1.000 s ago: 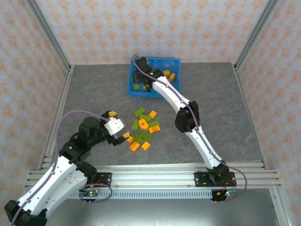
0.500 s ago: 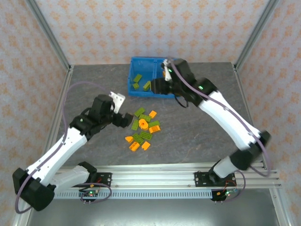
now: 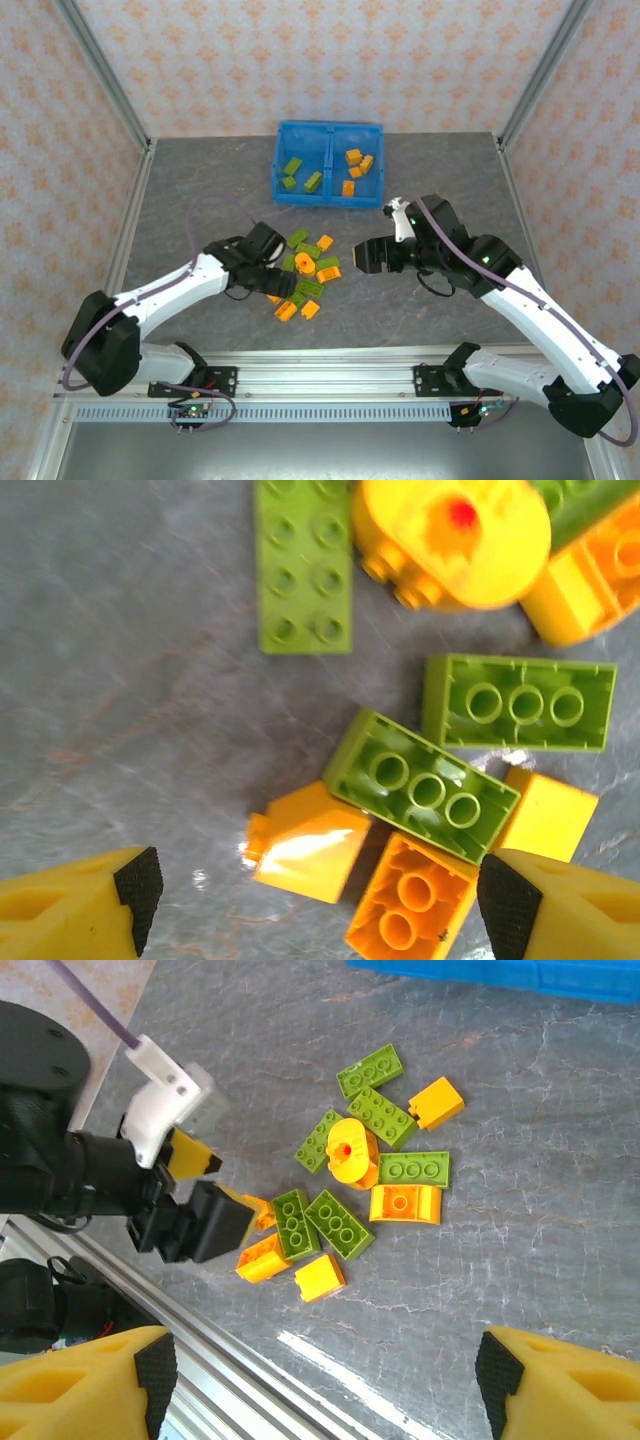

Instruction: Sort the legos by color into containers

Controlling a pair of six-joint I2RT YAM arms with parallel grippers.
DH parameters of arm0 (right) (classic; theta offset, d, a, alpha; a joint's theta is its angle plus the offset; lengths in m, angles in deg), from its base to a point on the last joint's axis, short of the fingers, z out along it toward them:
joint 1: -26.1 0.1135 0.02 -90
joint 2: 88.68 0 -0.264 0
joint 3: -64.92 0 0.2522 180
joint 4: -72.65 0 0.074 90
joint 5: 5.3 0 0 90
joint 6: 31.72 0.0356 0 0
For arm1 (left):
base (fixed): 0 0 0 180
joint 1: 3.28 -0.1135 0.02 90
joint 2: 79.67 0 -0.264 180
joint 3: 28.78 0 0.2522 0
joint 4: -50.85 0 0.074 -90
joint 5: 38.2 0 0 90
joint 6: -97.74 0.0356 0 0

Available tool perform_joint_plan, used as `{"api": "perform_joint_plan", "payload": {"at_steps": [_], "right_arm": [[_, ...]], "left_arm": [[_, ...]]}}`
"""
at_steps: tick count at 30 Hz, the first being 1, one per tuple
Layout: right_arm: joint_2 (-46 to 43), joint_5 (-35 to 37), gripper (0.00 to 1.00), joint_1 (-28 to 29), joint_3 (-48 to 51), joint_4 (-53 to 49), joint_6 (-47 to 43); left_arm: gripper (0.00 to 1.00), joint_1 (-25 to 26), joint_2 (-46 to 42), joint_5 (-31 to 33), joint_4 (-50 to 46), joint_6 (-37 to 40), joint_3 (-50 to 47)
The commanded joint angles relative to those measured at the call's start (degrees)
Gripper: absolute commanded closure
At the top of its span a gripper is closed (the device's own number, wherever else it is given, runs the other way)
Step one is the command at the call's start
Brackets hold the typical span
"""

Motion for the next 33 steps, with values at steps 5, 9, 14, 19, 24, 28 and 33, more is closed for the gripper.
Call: {"api": "perform_joint_plan", "payload": {"at_steps": [5,9,14,19,24,28,33], "right_arm": [[0.75,-0.26,0.20,-0.03,1.91,1.34,1.30],[2.14,-0.70,0.20,0.01,0.44,-0.38,1.23],[2.13,0.44,0.20,-0.04,0.80,0.07,1.86],[2.96,0.16,0.20,0.01,0.73,1.07,2.45],[4.37,-0.64,0.20,-0.04,0.54,1.27,2.50],[5.19,-0.92,0.20,-0.03,0.07,1.31,2.51],[5.79,-1.06,0.20,-0.04,-0.24,1.26,3.52]], "left_arm": [[0.19,3.32,7.33,3.47,4.37,-4.43,-0.93],[0.26,4.06,8.14,7.74,5.23,-5.28,-1.40],[0.32,4.05,6.16,9.22,4.68,-5.14,-3.52],[0.15,4.04,1.88,9.09,3.00,-6.79,-5.73],[0.15,4.06,-2.69,8.31,1.31,-6.68,-7.20],[0.19,4.06,-3.61,5.36,1.59,-6.42,-8.20],[0.26,4.06,-3.04,4.60,1.50,-6.06,-9.37]]}}
